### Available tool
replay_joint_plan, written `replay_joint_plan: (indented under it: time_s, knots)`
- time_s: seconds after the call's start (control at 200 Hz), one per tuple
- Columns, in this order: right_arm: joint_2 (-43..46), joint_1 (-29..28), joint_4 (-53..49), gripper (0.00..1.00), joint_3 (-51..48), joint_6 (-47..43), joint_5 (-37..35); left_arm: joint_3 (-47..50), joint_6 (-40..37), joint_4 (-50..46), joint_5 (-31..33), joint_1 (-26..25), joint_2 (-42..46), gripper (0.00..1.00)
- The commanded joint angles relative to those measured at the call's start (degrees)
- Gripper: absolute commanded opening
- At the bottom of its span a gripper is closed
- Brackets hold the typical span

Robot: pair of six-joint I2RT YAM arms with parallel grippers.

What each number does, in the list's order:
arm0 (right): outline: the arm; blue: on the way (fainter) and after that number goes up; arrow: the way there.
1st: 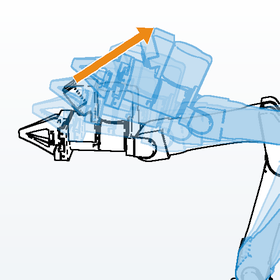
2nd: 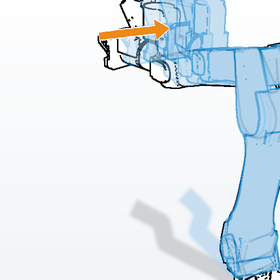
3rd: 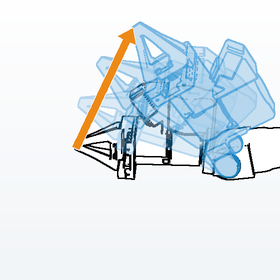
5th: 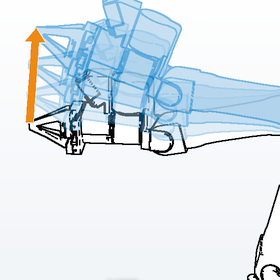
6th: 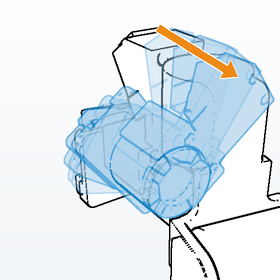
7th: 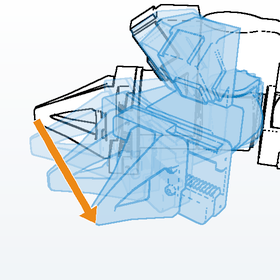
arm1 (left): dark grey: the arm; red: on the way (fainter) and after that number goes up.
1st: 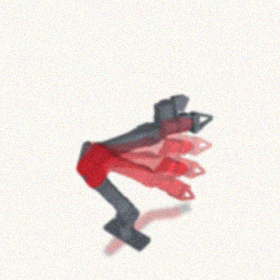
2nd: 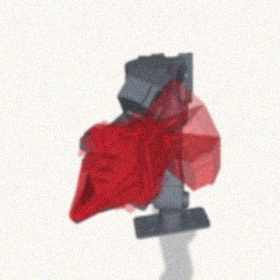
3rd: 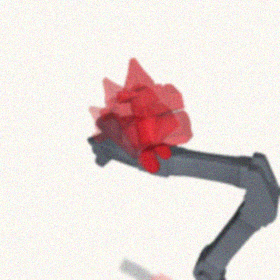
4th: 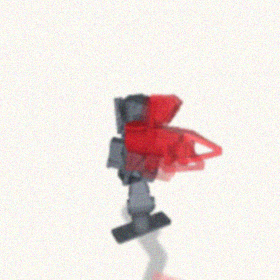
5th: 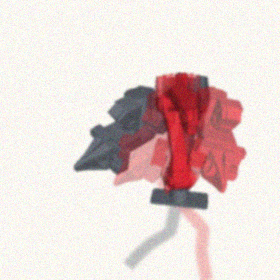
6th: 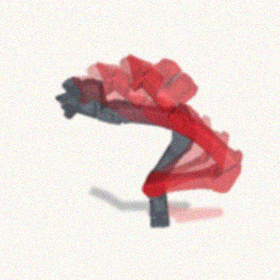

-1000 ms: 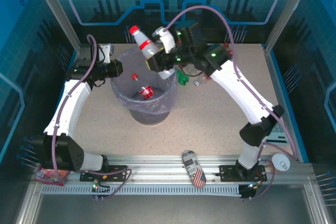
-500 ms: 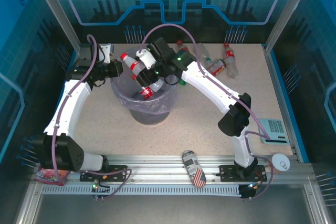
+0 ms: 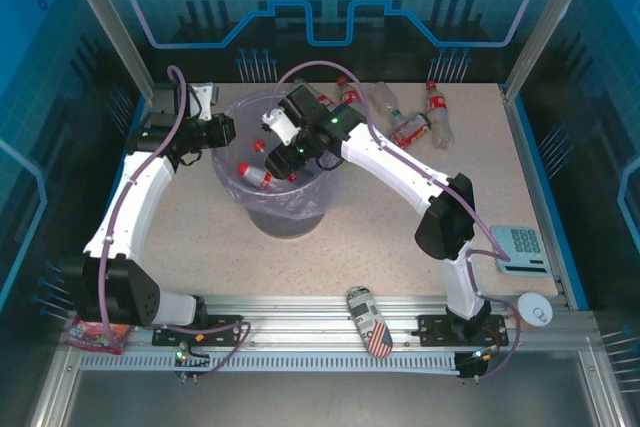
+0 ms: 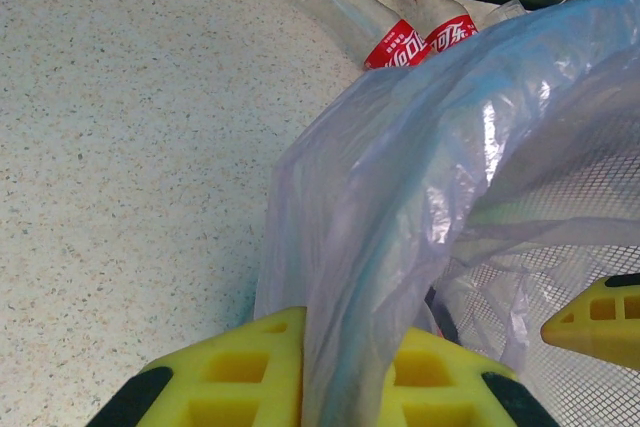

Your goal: Put the plastic bottles in the bin

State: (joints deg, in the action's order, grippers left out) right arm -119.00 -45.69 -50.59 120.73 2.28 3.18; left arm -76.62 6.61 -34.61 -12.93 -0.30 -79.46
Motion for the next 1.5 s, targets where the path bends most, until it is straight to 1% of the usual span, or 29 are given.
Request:
replay_joint_plan:
  time_s: [0.0, 0.3, 0.46, 0.79, 0.956, 1.101, 1.196, 1.351, 1.496]
  knots:
    - [0.4, -0.4, 0.8, 0.71, -0.5, -0.4, -0.5, 3.6, -2.5, -6.8, -1.6, -2.4, -3.4, 0.13]
    - [1.7, -0.4, -0.1, 0.71, 1.6, -0.6, 0.1, 3.6, -2.5, -6.9, -1.6, -2.4, -3.4, 0.12]
    - [5.1, -0.5, 0.1, 0.73, 2.7, -0.8, -0.4, 3.6, -2.5, -6.8, -1.4, -2.4, -3.5, 0.12]
    - [12.6, -0.1, 0.8, 0.83, 2.5, -2.3, -5.3, 3.6, -2.4, -7.0, -1.2, -2.4, -3.7, 0.12]
    - [17.0, 1.8, 2.1, 0.86, 0.2, -2.8, -9.5, 3.5, -2.6, -7.0, -1.2, -2.4, -3.6, 0.13]
    - [20.4, 6.0, 3.6, 0.86, -3.9, -2.5, -13.7, 3.6, -2.6, -7.0, -1.3, -2.4, -3.7, 0.12]
    - [22.3, 10.2, 4.6, 0.87, -7.5, -1.9, -15.7, 3.5, -2.6, -7.0, -1.3, -2.4, -3.7, 0.12]
    - [23.9, 19.3, 7.3, 0.88, -13.6, 0.6, -13.6, 3.5, -2.6, -7.1, -1.5, -2.4, -3.6, 0.13]
    - [21.0, 29.6, 12.3, 0.89, -18.1, 4.1, -8.6, 3.5, -2.6, -7.0, -1.7, -2.4, -3.6, 0.12]
